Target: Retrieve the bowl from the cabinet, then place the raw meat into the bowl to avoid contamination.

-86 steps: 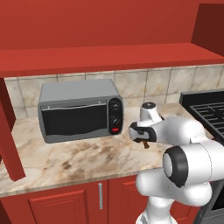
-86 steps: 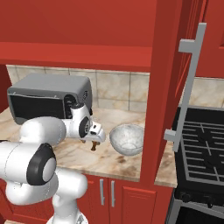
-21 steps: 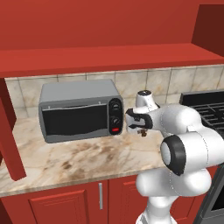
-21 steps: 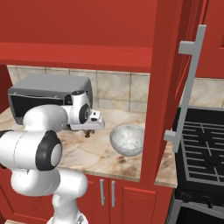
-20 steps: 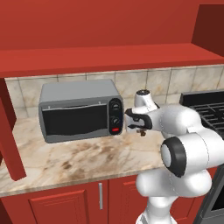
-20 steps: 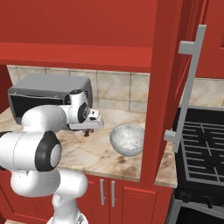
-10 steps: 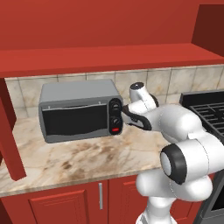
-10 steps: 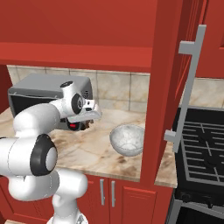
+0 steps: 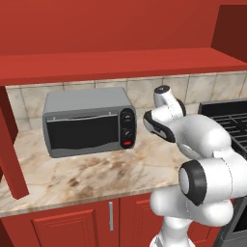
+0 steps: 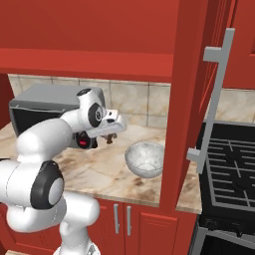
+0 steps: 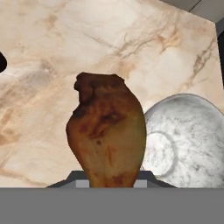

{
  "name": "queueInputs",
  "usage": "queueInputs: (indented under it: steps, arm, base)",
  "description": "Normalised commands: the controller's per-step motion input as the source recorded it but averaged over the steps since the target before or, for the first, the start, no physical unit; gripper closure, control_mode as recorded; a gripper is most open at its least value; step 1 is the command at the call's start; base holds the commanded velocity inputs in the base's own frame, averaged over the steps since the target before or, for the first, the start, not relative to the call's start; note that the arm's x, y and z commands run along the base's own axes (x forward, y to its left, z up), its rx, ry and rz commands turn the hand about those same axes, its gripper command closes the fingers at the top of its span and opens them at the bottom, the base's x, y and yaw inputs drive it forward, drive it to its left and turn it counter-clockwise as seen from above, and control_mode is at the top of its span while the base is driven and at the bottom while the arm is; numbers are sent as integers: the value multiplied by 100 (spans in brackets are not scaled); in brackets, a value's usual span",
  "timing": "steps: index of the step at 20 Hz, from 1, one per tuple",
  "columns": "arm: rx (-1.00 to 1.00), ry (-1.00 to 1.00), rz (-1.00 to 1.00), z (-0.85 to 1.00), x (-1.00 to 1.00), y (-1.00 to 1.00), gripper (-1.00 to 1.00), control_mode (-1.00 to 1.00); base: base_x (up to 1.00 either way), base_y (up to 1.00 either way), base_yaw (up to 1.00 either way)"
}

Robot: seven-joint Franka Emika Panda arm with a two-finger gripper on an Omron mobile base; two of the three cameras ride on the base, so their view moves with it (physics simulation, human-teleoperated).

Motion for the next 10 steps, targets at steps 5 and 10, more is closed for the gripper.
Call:
queueInputs:
  steps: [5, 10]
  arm:
    - [0, -6, 0, 9, -16, -62, 100, -100]
    - [0, -3, 0, 16, -8, -53, 100, -100]
  base:
    - [0, 0, 0]
    - [0, 0, 0]
